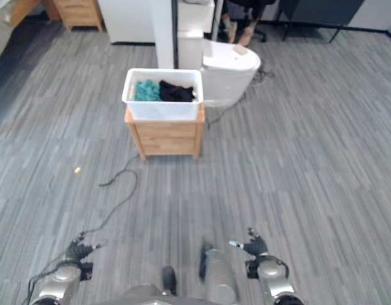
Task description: Grab the laundry basket,head to the washer,open it,put in the laundry and shut it.
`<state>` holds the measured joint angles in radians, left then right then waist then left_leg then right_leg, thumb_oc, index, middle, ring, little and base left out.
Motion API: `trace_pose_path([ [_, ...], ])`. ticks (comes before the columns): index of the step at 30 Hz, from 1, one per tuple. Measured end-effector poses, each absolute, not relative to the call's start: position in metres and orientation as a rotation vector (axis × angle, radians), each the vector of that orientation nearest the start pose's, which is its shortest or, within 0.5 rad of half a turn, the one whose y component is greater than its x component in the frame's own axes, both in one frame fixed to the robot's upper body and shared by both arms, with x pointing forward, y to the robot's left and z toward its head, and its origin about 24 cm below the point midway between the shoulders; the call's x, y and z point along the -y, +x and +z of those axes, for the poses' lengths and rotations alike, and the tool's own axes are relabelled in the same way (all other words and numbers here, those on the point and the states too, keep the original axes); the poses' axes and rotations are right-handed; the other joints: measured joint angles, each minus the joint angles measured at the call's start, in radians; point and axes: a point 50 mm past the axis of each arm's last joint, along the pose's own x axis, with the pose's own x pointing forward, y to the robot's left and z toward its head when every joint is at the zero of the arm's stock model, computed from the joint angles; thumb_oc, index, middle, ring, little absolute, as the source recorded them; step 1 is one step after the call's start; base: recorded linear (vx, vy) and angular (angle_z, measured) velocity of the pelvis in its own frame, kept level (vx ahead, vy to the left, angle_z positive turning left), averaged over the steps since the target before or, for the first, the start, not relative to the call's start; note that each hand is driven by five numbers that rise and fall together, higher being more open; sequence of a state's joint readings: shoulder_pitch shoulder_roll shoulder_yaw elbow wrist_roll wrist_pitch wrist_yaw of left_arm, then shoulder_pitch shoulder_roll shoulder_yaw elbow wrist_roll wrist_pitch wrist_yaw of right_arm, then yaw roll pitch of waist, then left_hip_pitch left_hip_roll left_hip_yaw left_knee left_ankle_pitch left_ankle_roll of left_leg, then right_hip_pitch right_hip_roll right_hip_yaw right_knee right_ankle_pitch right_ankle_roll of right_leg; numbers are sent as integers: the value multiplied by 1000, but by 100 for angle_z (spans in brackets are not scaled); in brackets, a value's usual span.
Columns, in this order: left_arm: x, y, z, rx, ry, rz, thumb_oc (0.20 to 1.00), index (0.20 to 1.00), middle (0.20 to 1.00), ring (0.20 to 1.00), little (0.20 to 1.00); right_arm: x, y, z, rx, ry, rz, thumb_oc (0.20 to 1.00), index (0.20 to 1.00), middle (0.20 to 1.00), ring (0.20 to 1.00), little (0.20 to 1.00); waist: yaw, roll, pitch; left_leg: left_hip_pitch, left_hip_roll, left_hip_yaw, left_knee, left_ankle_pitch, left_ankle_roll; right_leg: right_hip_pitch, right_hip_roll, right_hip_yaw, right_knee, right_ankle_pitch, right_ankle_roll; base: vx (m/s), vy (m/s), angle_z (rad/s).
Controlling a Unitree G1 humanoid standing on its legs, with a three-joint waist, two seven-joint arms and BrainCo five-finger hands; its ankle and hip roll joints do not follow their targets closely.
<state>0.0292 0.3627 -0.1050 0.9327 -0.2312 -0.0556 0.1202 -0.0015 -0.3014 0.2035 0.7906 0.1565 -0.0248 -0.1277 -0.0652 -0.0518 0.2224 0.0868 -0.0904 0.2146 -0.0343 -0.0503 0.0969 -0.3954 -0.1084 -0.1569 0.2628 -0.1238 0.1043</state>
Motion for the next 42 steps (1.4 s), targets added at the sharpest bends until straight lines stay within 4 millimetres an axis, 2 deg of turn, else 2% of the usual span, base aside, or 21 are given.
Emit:
trace_pose_path([
  [1, -274, 136, -124, -908, 219, 302, 1000, 1000, 1000, 1000, 1000, 227, 177, -110, -771, -268, -111, 1000, 1000, 1000, 1000, 1000, -12, -9, 5, 22, -8, -9, 1, -29, -10, -28, 3, -1, -66, 59, 1, 395, -81, 16],
  [3, -270, 132, -127, -924, 208, 297, 1000, 1000, 1000, 1000, 1000, 231, 169, -115, -813, -270, -125, 1000, 1000, 1000, 1000, 1000, -18, -13, 7, 75, -8, -25, 6, -64, -25, -23, -1, -34, -164, 92, 4, 501, -140, 23],
  [6, -263, 138, -125, -897, 212, 264, 1000, 1000, 1000, 1000, 1000, 238, 153, -120, -851, -258, -156, 1000, 1000, 1000, 1000, 1000, -33, -10, 6, 128, 9, -95, 22, -123, -56, 25, -5, -14, -132, 136, -11, 378, -159, 66],
  [7, -256, 143, -124, -878, 200, 242, 1000, 1000, 1000, 1000, 1000, 244, 152, -120, -858, -268, -169, 1000, 1000, 1000, 1000, 1000, -47, 29, 3, 146, 61, -124, 52, -144, -91, 48, 20, -31, -95, 182, -28, 350, -190, 76],
  [8, -254, 146, -124, -873, 199, 237, 1000, 1000, 1000, 1000, 1000, 245, 151, -120, -862, -266, -178, 1000, 1000, 1000, 1000, 1000, -53, 31, 0, 143, 66, -124, 85, -144, -98, 62, 27, -35, -98, 201, -45, 283, -176, 78],
  [10, -252, 146, -124, -871, 191, 234, 1000, 1000, 1000, 1000, 1000, 248, 166, -114, -829, -266, -190, 1000, 1000, 1000, 1000, 1000, -58, 33, -1, 80, 96, -109, 300, -124, -135, 131, 51, -55, -129, 220, -85, 222, -127, 19],
  [11, -251, 142, -126, -882, 187, 233, 1000, 1000, 1000, 1000, 1000, 253, 173, -108, -797, -282, -193, 1000, 1000, 1000, 1000, 1000, -48, 26, -5, 22, 114, -103, 461, -78, -183, 183, 58, -41, -163, 248, -166, 253, -94, -34],
  [13, -244, 132, -132, -913, 168, 229, 1000, 1000, 1000, 1000, 1000, 263, 180, -100, -756, -313, -202, 1000, 1000, 1000, 1000, 1000, -37, 53, -20, 3, 140, -118, 521, -108, -218, 217, 93, -35, -179, 250, -195, 307, -62, -28],
  [14, -244, 140, -130, -895, 170, 225, 1000, 1000, 1000, 1000, 1000, 266, 183, -97, -745, -322, -207, 1000, 1000, 1000, 1000, 1000, -42, 49, -19, -57, 153, -103, 547, -128, -210, 247, 97, -27, -214, 232, -219, 241, -16, 4],
  [16, -245, 152, -124, -854, 176, 216, 1000, 1000, 1000, 1000, 1000, 265, 182, -99, -762, -314, -206, 1000, 1000, 1000, 1000, 1000, -27, 18, -9, -111, 134, -74, 426, -132, -204, 302, 94, -15, -273, 230, -209, 204, 23, 2],
  [18, -244, 153, -123, -848, 176, 213, 1000, 1000, 1000, 1000, 1000, 264, 182, -100, -765, -312, -206, 1000, 1000, 1000, 1000, 1000, -26, 11, -5, -135, 139, -61, 346, -118, -198, 321, 103, -22, -283, 235, -210, 199, 54, -24],
  [19, -246, 150, -123, -856, 180, 214, 1000, 1000, 1000, 1000, 1000, 262, 179, -102, -775, -315, -195, 1000, 1000, 1000, 1000, 1000, -10, 2, -2, -177, 147, -62, 145, -39, -200, 393, 139, 6, -347, 218, -177, 515, 241, -55],
  [20, -247, 147, -124, -866, 182, 214, 1000, 1000, 1000, 1000, 1000, 260, 173, -106, -797, -310, -194, 1000, 1000, 1000, 1000, 1000, -13, -3, 2, -231, 158, -65, 56, 88, -194, 418, 160, -1, -344, 215, -185, 449, 213, -53],
  [26, -254, 137, -129, -906, 180, 248, 1000, 1000, 1000, 1000, 1000, 264, 166, -109, -822, -319, -220, 1000, 1000, 1000, 1000, 1000, -1, 26, 1, -267, 195, -91, 22, 181, -194, 487, 203, 66, -344, 160, -173, 351, 211, -32],
  [31, -254, 134, -131, -926, 184, 252, 1000, 1000, 1000, 1000, 1000, 264, 162, -113, -849, -320, -225, 1000, 1000, 1000, 1000, 1000, -4, 47, -13, -234, 180, -88, 55, 187, -177, 527, 188, 96, -344, 124, -163, 228, 205, -16],
  [33, -254, 136, -131, -930, 185, 251, 1000, 1000, 1000, 1000, 1000, 262, 163, -114, -854, -317, -219, 1000, 1000, 1000, 1000, 1000, 8, 45, -13, -193, 155, -65, 55, 153, -127, 515, 158, 121, -295, 84, -128, 141, 201, -40],
  [34, -255, 131, -132, -941, 187, 253, 1000, 1000, 1000, 1000, 1000, 264, 162, -113, -854, -324, -218, 1000, 1000, 1000, 1000, 1000, 15, 60, -15, -152, 148, -39, 23, 140, -81, 463, 146, 135, -150, 14, -99, 117, 176, -43],
  [36, -264, 138, -125, -908, 214, 270, 1000, 1000, 1000, 1000, 1000, 256, 169, -111, -824, -319, -195, 1000, 1000, 1000, 1000, 1000, 15, 52, -19, -129, 114, -11, 18, 122, -40, 353, 99, 132, 74, -46, -66, 120, 139, -36],
  [38, -276, 144, -118, -881, 247, 290, 1000, 1000, 1000, 1000, 1000, 248, 177, -105, -778, -310, -172, 1000, 1000, 1000, 1000, 1000, 22, 38, -20, -131, 75, 18, 21, 110, -30, 250, 9, 89, 213, -87, -65, 142, 35, -35],
  [39, -278, 147, -116, -870, 255, 292, 1000, 1000, 1000, 1000, 1000, 247, 180, -104, -766, -310, -168, 1000, 1000, 1000, 1000, 1000, 22, 37, -20, -127, 65, 18, 16, 103, -33, 230, -11, 79, 214, -93, -56, 156, 11, -21],
  [42, -288, 146, -113, -867, 270, 320, 1000, 1000, 1000, 1000, 1000, 236, 188, -103, -750, -315, -128, 1000, 1000, 1000, 1000, 1000, 34, 31, -18, -111, 58, 23, 10, 84, -41, 172, -16, 71, 173, -86, -40, 143, -26, -18],
])
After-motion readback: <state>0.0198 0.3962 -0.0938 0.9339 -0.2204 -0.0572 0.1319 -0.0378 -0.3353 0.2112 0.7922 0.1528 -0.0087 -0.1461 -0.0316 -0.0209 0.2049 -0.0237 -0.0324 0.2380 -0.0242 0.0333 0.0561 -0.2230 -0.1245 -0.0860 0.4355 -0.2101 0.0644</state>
